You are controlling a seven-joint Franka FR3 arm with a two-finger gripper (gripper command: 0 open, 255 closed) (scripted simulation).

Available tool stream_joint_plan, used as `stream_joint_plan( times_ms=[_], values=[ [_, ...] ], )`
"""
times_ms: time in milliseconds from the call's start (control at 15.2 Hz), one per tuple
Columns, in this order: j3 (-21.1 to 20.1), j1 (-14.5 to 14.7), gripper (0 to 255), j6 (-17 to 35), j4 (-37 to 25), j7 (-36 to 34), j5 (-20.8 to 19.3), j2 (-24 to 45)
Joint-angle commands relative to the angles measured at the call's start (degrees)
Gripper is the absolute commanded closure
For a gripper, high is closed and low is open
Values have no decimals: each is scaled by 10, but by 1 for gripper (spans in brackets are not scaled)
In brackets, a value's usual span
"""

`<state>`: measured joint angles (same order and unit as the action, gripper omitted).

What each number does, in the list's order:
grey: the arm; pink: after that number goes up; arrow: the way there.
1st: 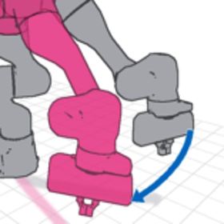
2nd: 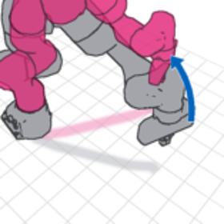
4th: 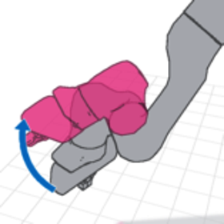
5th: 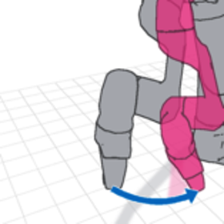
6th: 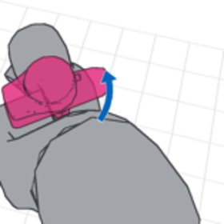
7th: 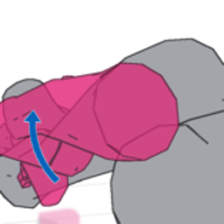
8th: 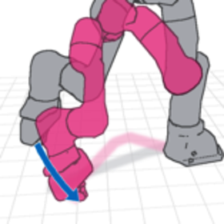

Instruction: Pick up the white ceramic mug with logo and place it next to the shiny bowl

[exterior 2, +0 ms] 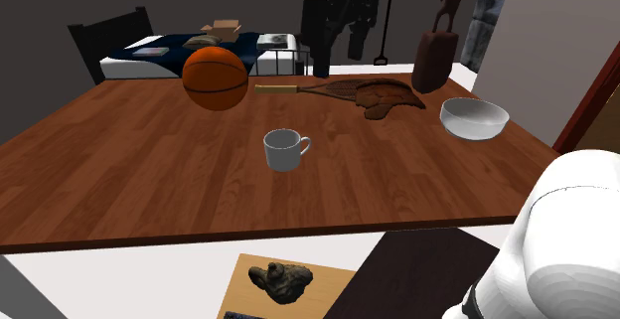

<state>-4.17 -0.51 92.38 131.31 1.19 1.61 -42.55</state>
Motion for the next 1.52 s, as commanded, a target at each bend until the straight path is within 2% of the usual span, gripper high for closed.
stream_joint_plan(
  times_ms=[0,726,1452],
  values=[
    [0,0,0,0,0,0,0,0],
    [3,-16,0,213,49,5,-17,158],
    [6,-34,0,388,-2,-2,-43,377]
  ],
)
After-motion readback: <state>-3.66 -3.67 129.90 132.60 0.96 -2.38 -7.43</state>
